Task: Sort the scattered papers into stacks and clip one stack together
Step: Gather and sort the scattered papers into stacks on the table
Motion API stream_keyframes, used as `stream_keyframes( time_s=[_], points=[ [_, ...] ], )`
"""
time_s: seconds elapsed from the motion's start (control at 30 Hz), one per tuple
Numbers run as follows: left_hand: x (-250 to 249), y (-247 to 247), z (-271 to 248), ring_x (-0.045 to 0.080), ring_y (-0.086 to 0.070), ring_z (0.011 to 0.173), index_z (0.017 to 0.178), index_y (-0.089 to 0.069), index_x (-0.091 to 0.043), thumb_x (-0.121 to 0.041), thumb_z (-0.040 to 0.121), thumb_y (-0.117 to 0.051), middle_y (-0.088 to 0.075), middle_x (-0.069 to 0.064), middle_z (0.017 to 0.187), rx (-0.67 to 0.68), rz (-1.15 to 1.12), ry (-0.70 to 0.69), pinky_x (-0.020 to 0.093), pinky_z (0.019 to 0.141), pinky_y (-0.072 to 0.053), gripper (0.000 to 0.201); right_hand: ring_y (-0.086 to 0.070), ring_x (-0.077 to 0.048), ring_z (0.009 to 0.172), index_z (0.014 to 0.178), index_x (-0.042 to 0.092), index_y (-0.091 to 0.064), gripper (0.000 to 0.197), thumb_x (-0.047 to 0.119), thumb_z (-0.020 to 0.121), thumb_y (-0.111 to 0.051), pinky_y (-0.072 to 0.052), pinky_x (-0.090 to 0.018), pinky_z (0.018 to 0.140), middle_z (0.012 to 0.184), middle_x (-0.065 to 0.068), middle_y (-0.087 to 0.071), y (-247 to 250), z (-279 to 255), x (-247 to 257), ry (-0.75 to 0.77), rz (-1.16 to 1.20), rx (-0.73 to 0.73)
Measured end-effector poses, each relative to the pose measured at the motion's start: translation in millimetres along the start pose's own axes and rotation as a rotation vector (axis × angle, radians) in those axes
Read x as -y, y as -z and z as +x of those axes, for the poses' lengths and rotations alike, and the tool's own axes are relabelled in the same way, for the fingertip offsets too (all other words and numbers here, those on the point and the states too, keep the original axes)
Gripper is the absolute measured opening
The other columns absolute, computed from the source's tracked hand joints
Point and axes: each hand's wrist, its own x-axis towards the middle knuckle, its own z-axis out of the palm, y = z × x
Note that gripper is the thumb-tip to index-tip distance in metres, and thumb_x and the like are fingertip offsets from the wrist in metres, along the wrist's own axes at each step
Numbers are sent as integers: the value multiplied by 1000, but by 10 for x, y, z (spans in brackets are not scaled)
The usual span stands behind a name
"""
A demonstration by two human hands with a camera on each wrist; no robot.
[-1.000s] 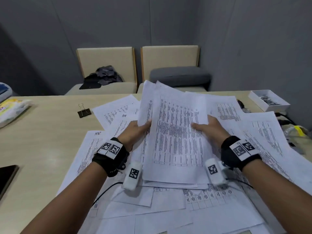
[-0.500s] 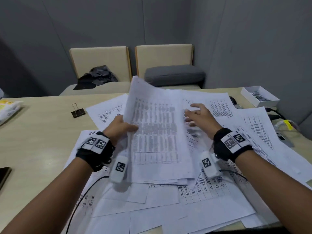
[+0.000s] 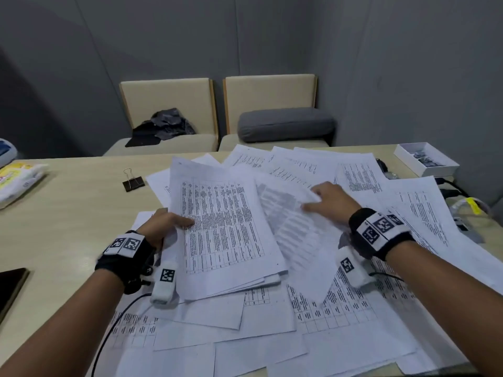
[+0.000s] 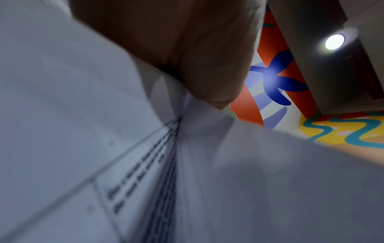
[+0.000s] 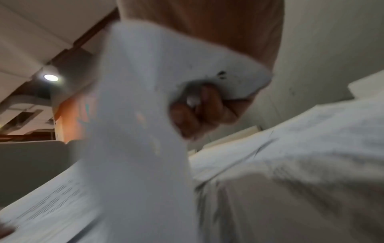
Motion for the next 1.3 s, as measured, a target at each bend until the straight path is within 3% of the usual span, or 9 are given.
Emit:
stream_keyframes(
  time_s=[0.27,0.4,0.43,0.57,0.7,0.83,1.0,1.17,1.3],
  points=[
    [-42,27,16,37,-72,78,104,-67,1,2,89,-55,-73,23,99,59,-79,98,49,77,-58,18,-66,-24,104,114,21,-61,22,34,96,-57,-54,-39,89,108,1,-69,363,-207,11,-26,632,-530],
    [-132,-129,58,25,-59,75,110,-64,5,-2,84,-63,-67,21,120,37,-140,74,26,56,-44,27,-67,-14,94,120,17,-58,23,23,98,-58,-54,-21,65,111,1,-68,-10,-414,185,-53,681,-300],
    [-171,-198,41,23,-59,75,115,-62,4,-3,88,-61,-65,18,122,34,-184,53,38,82,-55,28,-67,-15,94,123,17,-55,27,24,97,-59,-54,-22,64,117,-2,-67,-130,-437,210,-83,623,-211],
    [-292,-514,-98,29,-65,110,128,-60,-8,-37,90,-65,-66,14,124,158,-236,-19,41,89,-55,48,-50,-25,131,152,17,-26,70,48,96,-54,-41,-29,100,150,-2,-44,-448,-483,347,-60,252,322],
    [-326,-647,-206,25,-71,94,128,-55,-1,-26,93,-61,-64,25,120,225,-59,-71,39,99,-40,44,-46,-7,76,85,22,-47,40,59,98,-40,-35,-22,68,88,7,-49,-353,-476,438,70,-13,471],
    [-325,-560,-77,33,-72,97,128,-60,-13,-65,80,-50,-68,20,119,318,-319,-61,46,74,-60,71,-67,-36,87,102,1,-62,61,60,92,-49,-50,-39,76,101,-19,-70,-201,-423,225,88,-6,452],
    [-282,-608,182,41,-68,96,108,-67,6,-3,76,-77,-69,27,109,193,152,-60,50,90,-54,35,-58,-12,57,85,16,-64,36,49,96,-54,-45,-19,53,71,0,-65,-39,-577,81,17,133,476],
    [-166,-595,265,37,-69,91,101,-67,6,5,76,-73,-71,24,103,175,179,-67,42,83,-55,25,-52,-32,119,120,12,-55,46,43,88,-65,-47,-49,101,131,-13,-50,424,-524,-571,-375,-76,-121],
    [-96,-574,286,43,-71,87,97,-68,1,4,78,-71,-73,24,97,192,117,-79,58,85,-55,19,-38,-40,137,148,5,-25,96,51,80,-74,-37,-47,111,152,-23,-31,639,-597,-840,-604,-79,-54]
  ],
)
